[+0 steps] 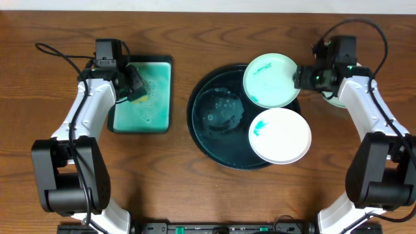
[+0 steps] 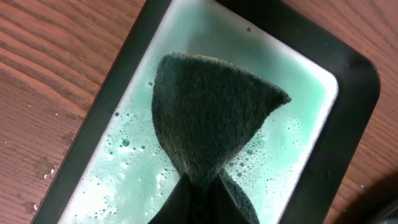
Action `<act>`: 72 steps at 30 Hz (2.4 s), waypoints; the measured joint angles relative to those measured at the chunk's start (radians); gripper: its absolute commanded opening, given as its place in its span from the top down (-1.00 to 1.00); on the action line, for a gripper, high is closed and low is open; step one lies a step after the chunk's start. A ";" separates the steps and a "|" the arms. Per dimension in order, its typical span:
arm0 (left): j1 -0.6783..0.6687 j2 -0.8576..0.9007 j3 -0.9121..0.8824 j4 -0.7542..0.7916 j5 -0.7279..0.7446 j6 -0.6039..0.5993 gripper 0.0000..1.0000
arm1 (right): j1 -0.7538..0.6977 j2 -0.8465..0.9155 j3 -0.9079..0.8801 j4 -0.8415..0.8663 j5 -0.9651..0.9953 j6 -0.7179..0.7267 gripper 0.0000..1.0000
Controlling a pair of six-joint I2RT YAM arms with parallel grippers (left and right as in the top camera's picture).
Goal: Clean dirty plates on tray and stack at the side
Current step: 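Release the plate and move the right gripper to the next pale green plate, then grip the second pale green plate rim and drag it toward the tray center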
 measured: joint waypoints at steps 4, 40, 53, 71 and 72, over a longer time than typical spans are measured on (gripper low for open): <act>0.000 0.000 0.000 0.000 0.000 0.000 0.86 | 0.000 0.000 -0.047 0.001 -0.015 0.089 -0.40; 0.000 0.000 0.000 0.000 0.000 0.000 0.86 | 0.158 0.000 -0.232 0.172 0.009 0.517 0.01; 0.000 0.000 0.000 0.000 0.000 0.000 0.85 | 0.183 0.000 -0.234 0.190 0.078 0.559 0.15; 0.000 0.000 0.000 0.000 0.000 0.000 0.86 | 0.204 0.000 -0.246 0.240 0.138 0.608 0.98; 0.000 0.000 0.000 0.000 0.000 0.000 0.86 | 0.204 0.000 -0.246 0.248 0.137 0.599 0.98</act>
